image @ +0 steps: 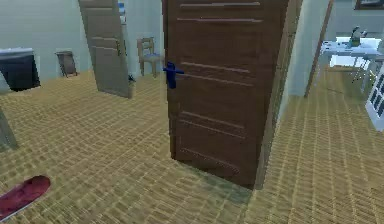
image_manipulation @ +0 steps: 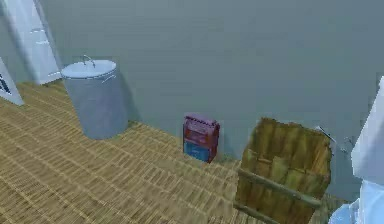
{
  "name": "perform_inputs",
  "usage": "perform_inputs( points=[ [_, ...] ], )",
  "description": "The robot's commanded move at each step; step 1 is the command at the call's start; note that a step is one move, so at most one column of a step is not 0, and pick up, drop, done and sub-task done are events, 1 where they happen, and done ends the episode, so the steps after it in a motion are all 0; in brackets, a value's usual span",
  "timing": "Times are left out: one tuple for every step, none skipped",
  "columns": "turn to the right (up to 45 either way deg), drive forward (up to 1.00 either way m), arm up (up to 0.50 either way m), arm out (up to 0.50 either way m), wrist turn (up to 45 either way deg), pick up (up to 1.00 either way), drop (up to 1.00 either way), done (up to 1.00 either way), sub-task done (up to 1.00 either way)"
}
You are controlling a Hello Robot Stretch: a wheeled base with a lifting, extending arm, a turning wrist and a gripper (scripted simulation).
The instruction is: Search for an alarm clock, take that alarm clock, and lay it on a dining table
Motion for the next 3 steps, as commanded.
perform_inputs(
  points=[
    [45.0,0.0,0.0,0.0,0.0,0.0,0.0,0.0,0.0],
    [27.0,0.0,0.0,0.0,0.0,0.0,0.0,0.0,0.0],
    [0.0,0.15,0.0,0.0,0.0,0.0,0.0,0.0,0.0]
  ],
)
